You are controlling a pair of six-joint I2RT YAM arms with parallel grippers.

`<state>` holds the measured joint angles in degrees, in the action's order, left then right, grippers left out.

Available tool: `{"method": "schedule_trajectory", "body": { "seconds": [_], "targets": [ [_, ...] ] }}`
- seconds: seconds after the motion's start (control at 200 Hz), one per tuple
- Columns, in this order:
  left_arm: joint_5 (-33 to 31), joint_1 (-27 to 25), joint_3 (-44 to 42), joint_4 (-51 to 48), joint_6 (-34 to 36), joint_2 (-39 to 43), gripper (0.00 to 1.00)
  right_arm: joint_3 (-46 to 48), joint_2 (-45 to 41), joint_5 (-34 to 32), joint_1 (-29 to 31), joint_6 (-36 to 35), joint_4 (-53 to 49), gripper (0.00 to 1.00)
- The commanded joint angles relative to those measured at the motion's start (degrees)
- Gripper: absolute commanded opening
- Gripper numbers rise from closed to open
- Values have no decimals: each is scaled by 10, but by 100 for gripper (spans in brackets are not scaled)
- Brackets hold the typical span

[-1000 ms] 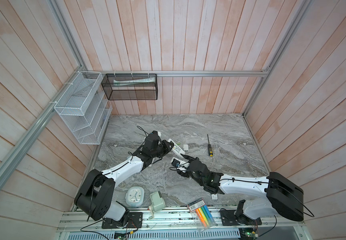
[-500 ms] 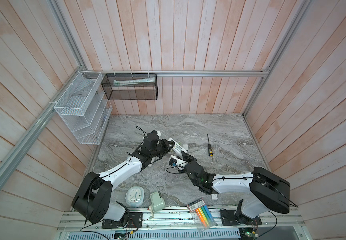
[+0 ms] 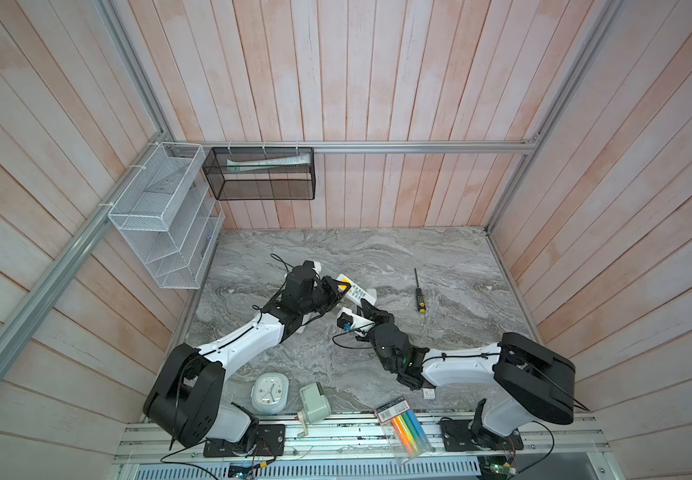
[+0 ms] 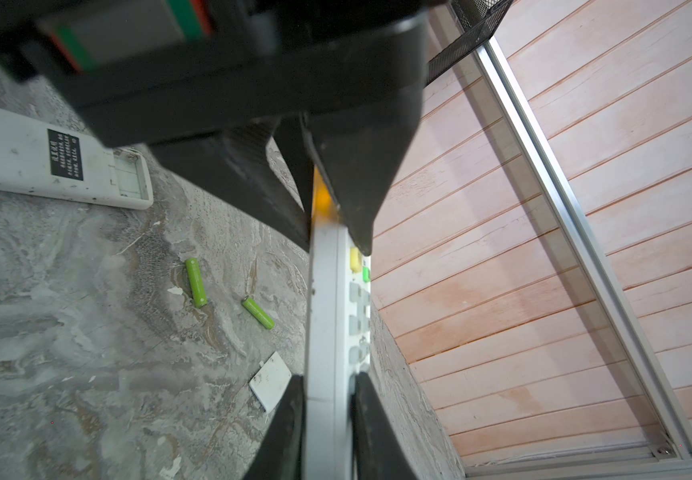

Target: Unload the batteries from the remote control

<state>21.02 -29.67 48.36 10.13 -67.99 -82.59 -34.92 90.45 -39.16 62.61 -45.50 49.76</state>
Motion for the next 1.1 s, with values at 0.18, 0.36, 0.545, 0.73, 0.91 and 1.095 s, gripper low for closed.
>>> {"method": "schedule_trajectory", "body": {
  "seconds": [0.18, 0.36, 0.545, 0.73, 0.91, 1.095],
  "targets": [
    [34, 0, -12, 27, 9, 15, 14, 2, 14, -16, 1, -24, 24, 4],
    [43, 1, -12, 37, 12, 11, 23, 5, 10, -19, 1, -34, 28, 0],
    [53, 3, -18, 51, 14, 9, 36, 7, -1, -14, 0, -28, 21, 0],
    [57, 5, -18, 52, 28, 10, 50, 8, -14, -2, -5, -6, -7, 0],
    [51, 8, -12, 30, 53, 14, 63, 12, -42, 24, -17, 30, -43, 0],
    [7, 21, -10, -26, 109, 39, 89, 13, -103, 108, -51, 108, -134, 0]
  ]
}}
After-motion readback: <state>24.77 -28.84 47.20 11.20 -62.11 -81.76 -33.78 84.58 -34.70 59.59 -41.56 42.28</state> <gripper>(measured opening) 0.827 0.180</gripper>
